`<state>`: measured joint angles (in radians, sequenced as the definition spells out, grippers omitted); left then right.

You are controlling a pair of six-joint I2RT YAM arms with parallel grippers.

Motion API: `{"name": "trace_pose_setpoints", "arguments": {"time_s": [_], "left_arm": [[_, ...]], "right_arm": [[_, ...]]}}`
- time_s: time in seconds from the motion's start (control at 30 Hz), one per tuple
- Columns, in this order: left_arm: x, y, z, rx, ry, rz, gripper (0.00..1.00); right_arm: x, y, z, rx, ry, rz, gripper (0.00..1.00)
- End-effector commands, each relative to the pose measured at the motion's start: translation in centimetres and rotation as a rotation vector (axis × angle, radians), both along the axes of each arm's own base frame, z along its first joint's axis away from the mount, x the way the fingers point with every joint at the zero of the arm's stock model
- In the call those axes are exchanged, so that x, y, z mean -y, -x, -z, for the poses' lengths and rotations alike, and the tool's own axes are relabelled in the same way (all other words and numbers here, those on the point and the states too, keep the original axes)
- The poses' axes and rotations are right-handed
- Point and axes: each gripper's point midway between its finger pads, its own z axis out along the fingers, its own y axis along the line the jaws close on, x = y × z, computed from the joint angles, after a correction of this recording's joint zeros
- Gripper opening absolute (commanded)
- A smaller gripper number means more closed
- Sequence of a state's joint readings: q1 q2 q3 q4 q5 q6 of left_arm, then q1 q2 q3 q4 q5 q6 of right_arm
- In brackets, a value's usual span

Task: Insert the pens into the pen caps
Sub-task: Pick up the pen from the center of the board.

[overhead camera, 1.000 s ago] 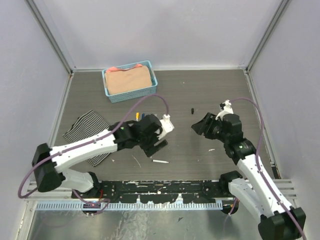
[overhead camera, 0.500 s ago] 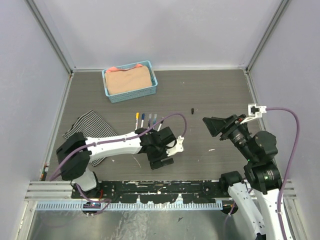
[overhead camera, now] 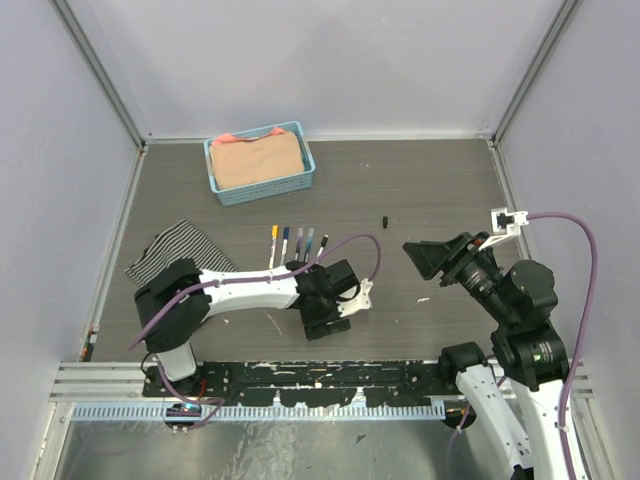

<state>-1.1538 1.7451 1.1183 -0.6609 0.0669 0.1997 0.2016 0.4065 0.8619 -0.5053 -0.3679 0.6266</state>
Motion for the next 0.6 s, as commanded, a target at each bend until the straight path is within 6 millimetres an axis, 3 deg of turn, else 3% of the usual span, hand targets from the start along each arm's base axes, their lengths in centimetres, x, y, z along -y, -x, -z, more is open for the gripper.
{"name": "trace_pose_setpoints", "arguments": {"time_s": [0.0,0.17,0.4,0.57], "left_arm": [[1.0,-0.9,0.7,0.033,0.001,0.016,0.72],[1.1,-0.8,1.5,0.019,-0.004,0.010,0.66],[1.4,-0.3,2.2,-0.007,0.003,-0.007,0.41],[1.4,-0.6,2.2,0.010,0.016,-0.079,0.20]], "right_arm": [[-0.2,0.7,-2.3,0.065,0.011,-0.031,0.60],[-0.3,0.9,-2.5,0.060,0.021,-0.042,0.60],[-0.1,0.8,-2.1,0.046,0.022,-0.027,0.60],[1.2,0.5,-1.6,0.027,0.049,0.054,0.60]]}}
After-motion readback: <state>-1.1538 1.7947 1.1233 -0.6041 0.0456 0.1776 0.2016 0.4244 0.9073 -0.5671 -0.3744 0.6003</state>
